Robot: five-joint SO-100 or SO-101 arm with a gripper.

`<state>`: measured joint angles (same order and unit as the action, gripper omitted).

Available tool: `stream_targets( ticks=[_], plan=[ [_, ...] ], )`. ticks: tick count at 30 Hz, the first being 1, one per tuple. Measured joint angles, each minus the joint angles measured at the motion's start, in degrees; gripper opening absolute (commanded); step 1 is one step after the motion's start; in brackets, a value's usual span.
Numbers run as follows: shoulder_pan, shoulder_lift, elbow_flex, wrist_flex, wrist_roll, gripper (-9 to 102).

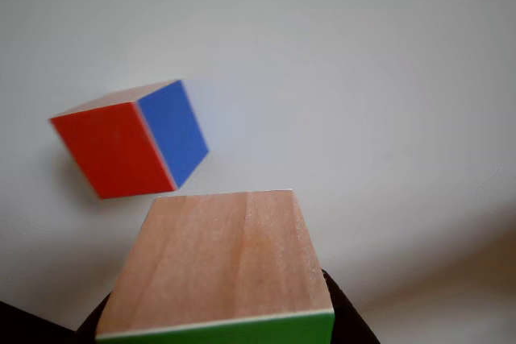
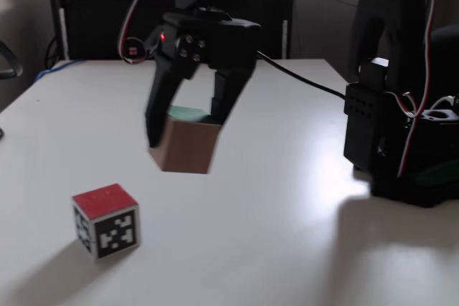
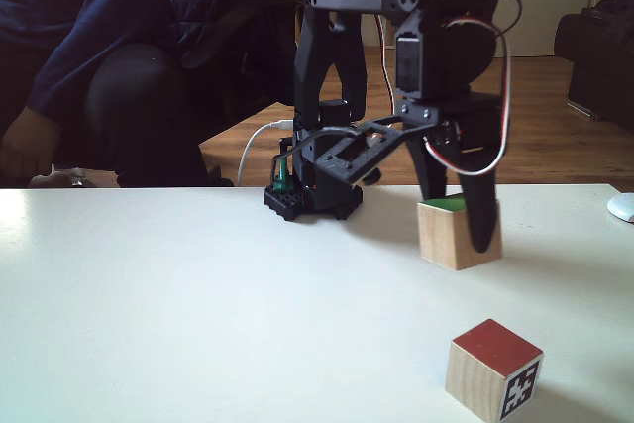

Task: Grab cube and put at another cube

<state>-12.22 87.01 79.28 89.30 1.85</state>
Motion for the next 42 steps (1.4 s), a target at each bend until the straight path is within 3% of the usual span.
stream_targets(
  ticks=[27, 33, 42],
  plan=[
    [1.6, -27.6, -35.5, 6.5, 6.9, 19],
    [2.2, -36.7, -49.5, 12.9, 7.2, 19],
    [2.9, -38.9, -52.6, 14.0, 7.2, 19]
  ],
)
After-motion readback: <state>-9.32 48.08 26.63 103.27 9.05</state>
